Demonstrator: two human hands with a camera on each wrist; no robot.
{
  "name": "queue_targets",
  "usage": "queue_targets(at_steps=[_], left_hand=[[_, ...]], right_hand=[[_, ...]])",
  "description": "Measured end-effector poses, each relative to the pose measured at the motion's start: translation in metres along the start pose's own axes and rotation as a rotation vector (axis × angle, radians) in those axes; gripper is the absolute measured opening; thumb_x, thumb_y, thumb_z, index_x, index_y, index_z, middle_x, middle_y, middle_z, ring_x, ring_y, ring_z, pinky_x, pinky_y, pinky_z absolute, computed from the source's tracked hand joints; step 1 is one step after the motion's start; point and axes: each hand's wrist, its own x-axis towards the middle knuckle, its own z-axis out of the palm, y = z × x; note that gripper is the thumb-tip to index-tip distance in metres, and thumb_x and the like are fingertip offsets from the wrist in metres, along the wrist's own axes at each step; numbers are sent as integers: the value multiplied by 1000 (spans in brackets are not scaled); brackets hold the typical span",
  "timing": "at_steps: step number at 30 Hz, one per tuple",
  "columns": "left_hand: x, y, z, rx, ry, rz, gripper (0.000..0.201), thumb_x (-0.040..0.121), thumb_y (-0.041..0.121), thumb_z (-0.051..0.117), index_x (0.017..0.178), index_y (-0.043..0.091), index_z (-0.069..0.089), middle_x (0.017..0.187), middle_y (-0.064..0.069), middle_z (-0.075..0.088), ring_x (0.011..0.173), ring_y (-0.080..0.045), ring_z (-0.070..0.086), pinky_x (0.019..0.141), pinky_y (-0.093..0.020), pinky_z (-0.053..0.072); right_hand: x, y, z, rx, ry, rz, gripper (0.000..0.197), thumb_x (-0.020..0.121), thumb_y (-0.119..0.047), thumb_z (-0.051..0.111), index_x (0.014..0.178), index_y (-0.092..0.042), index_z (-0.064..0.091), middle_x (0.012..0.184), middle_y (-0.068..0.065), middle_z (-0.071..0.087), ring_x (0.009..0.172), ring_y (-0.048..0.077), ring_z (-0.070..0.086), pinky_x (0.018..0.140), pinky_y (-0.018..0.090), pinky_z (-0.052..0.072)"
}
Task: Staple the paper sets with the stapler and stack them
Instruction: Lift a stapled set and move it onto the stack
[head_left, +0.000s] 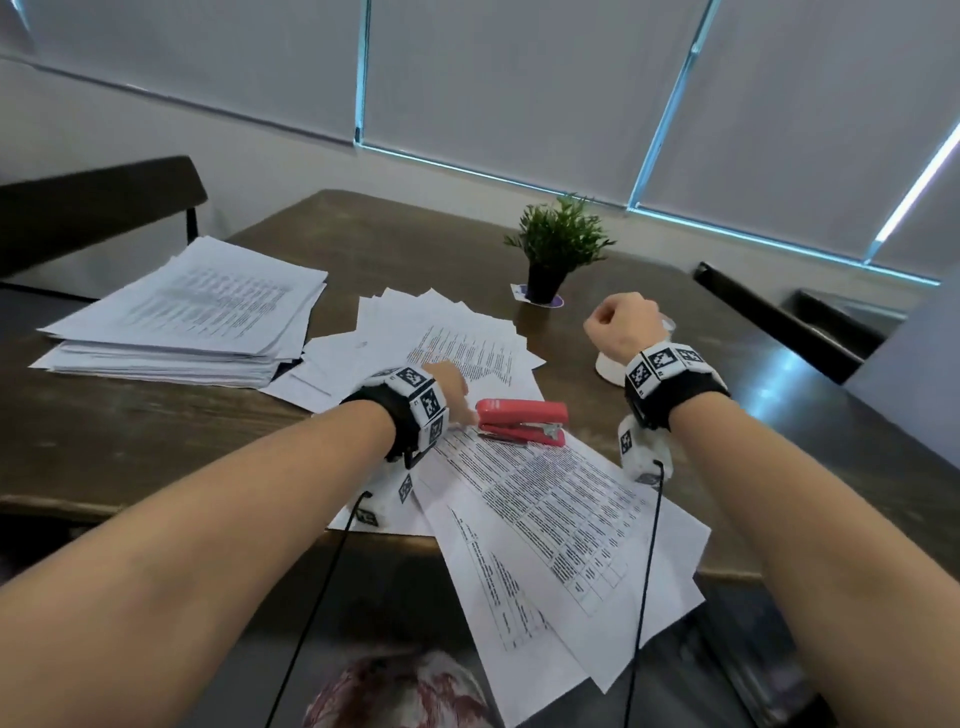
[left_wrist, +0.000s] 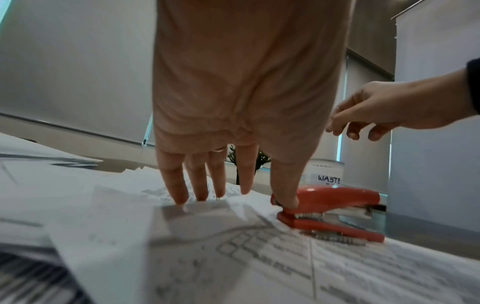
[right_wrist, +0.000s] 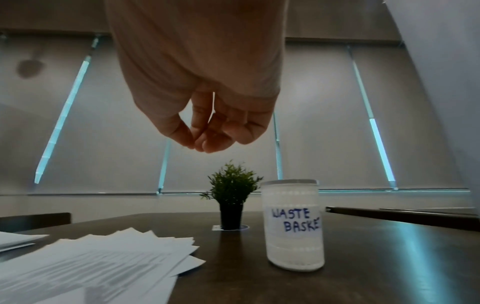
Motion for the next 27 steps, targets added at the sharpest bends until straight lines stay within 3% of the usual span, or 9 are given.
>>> queue_targets(at_steps=[1,3,6,10,13,17,21,25,27], left_hand=[[4,-1,3,35,-8,15,48,82,41,73,121,16,61,122,-2,63,120,-23,57,94,-33,45],[10,-5,5,108,-9,39,59,81,48,72,129,17,58,129,1,60,122,-22,54,100,-35,44],[21,-10,2,114,-23,59,69,78,49,75,136,18,54,136,1,56,125,-20,51,104,-34,41],[36,-14,-10,34,-107,-17,71,70,38,85,131,15,58,130,0,60,114,-19,56,93,-29,43],[42,-9,-31,61,-251,-45,68,66,28,89,127,11,62,125,-2,64,101,-19,59,90,-27,48],[49,7,-59,129,-285,-46,55,67,30,88,116,16,67,111,-3,69,107,-26,65,88,-33,51],[53,14,-66,95,-370,-64,75,65,34,89,131,16,58,128,-2,63,113,-23,60,99,-40,48],[57,9,-58,58,-412,-69,74,69,31,86,135,16,55,131,0,61,114,-19,58,98,-32,45],[57,3,-55,44,-392,-58,74,70,31,85,135,15,55,133,1,59,118,-18,55,94,-26,42]], right_hand=[[4,3,-2,-20,5,27,11,86,-24,60,84,-19,70,87,4,70,83,23,62,76,33,51],[12,10,1,-48,8,58,12,87,-24,60,87,-17,71,87,5,68,84,25,61,78,33,51],[20,28,20,-88,-21,59,9,86,-23,61,81,-18,67,83,4,65,86,24,60,75,31,46],[23,58,39,-76,-129,147,11,85,-26,62,75,-23,64,85,3,65,85,27,60,79,35,51],[47,61,19,-56,-178,108,19,86,-24,59,67,-21,59,74,3,63,80,27,60,76,34,51],[95,52,-25,-49,-116,61,9,86,-25,61,78,-24,65,85,6,67,82,25,59,76,32,51],[120,51,-34,-78,-201,37,7,84,-22,62,80,-23,67,90,7,70,86,28,64,78,35,54],[124,68,-16,-149,-292,83,10,85,-27,58,80,-23,67,93,9,68,85,32,63,74,33,51],[122,78,-12,-178,-235,114,12,86,-25,56,83,-23,68,95,9,68,88,33,64,75,35,52]])
